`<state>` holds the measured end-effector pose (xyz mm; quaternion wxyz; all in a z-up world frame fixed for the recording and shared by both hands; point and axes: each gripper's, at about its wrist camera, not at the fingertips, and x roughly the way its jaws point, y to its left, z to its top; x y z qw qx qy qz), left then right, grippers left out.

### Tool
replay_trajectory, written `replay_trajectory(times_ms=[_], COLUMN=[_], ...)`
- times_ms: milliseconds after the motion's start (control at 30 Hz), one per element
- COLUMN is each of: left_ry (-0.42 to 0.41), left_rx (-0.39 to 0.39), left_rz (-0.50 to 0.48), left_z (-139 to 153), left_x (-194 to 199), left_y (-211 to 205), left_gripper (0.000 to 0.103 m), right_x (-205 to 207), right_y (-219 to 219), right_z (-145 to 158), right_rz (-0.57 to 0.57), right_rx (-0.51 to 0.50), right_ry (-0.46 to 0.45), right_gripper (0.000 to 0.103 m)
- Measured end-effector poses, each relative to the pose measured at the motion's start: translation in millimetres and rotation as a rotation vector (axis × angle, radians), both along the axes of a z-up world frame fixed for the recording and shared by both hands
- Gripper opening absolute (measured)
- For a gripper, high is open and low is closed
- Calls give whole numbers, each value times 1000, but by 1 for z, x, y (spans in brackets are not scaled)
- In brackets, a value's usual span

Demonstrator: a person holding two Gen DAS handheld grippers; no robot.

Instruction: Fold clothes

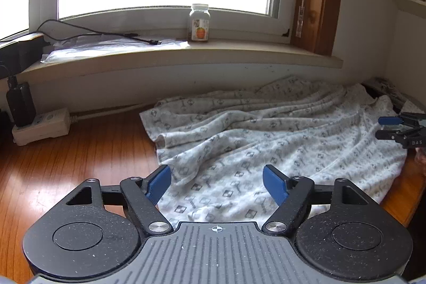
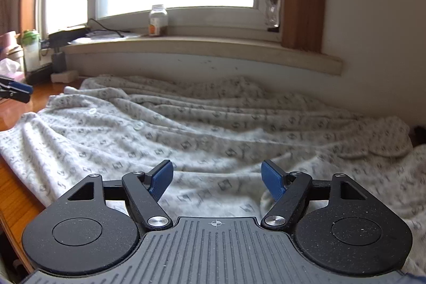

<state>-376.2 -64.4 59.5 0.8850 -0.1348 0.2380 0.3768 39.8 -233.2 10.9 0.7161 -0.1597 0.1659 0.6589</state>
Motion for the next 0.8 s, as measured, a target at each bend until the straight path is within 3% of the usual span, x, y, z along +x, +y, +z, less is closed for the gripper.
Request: replay_trajectory(times_ms=[67, 167, 300, 433, 567, 700, 800], left_ry=[-14, -36, -70, -81, -63, -17, -69], left_rx=[14, 36, 11, -18, -22, -51, -78], left_rz=[-3, -8, -21, -94, -179, -221, -205], left_z=[2, 4, 3, -5, -21, -41, -39], left_x=[12, 31, 72, 130, 176, 190, 176], left_y=[-1, -1, 9, 20, 23, 27, 33], left_gripper=[85, 103, 103, 103, 103, 103, 103], right_x=[0, 2, 13, 24, 24, 24, 25], right_y=[3, 4, 3, -2, -2, -4, -5], right_z=[-3, -5, -6, -7, -8, -8, -8], right_rz=[5, 0, -22, -46, -51, -58, -68], right_rx=[-5, -1, -2, 23, 23, 34, 38], right_ry=[5, 23, 95, 170, 171, 175, 182], right_gripper=[73, 73, 73, 72, 72, 72, 72])
